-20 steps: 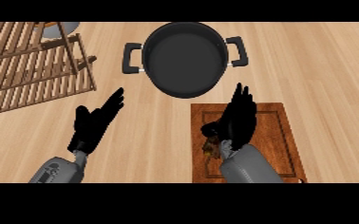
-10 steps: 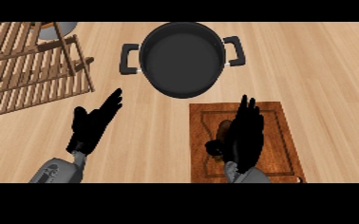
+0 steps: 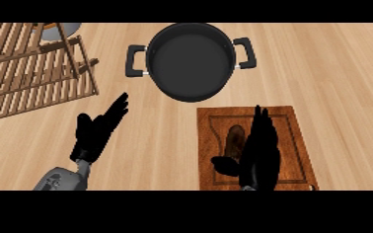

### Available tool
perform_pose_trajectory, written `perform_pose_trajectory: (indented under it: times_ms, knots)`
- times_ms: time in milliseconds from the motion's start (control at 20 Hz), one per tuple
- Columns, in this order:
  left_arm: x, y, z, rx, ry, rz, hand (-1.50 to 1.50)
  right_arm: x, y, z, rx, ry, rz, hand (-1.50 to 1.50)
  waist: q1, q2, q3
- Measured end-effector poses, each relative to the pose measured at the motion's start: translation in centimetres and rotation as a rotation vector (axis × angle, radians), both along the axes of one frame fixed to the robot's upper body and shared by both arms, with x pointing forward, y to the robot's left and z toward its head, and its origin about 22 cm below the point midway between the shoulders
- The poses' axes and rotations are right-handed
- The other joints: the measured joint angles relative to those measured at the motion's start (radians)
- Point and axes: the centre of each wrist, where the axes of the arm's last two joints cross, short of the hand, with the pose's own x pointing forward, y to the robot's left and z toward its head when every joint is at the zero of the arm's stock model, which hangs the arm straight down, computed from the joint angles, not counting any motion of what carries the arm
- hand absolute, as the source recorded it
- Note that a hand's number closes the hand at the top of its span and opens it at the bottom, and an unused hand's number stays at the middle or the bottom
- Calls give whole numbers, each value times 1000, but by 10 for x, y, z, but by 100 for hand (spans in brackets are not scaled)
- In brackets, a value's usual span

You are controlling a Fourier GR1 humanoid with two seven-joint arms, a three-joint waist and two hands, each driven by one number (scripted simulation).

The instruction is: Pick the sweet potato from the cutting board and place it in the pot

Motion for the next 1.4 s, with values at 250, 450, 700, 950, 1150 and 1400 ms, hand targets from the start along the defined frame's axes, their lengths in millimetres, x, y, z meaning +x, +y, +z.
perform_pose_trajectory:
  times_ms: [250,450,700,950,1150,1400]
  knots:
    - [-2,3,-2,-1,3,-1,0,-6,-9,-13,85,-34,-28,-150,1,2,0]
    - [-6,3,-3,-2,3,-1,0,-8,-18,-22,153,-54,-75,-150,3,2,1]
    - [-4,6,1,-4,2,-3,0,-10,-20,-50,231,-49,-125,150,5,2,0]
    - [2,2,2,-9,0,5,0,-14,-23,-71,195,-49,-88,150,3,-7,-7]
    - [1,1,1,-3,0,0,0,-15,-29,-80,229,-107,-76,150,2,-13,-13]
    - [-2,6,-3,2,-2,4,0,-20,-28,-90,238,-178,-55,150,1,-13,-16]
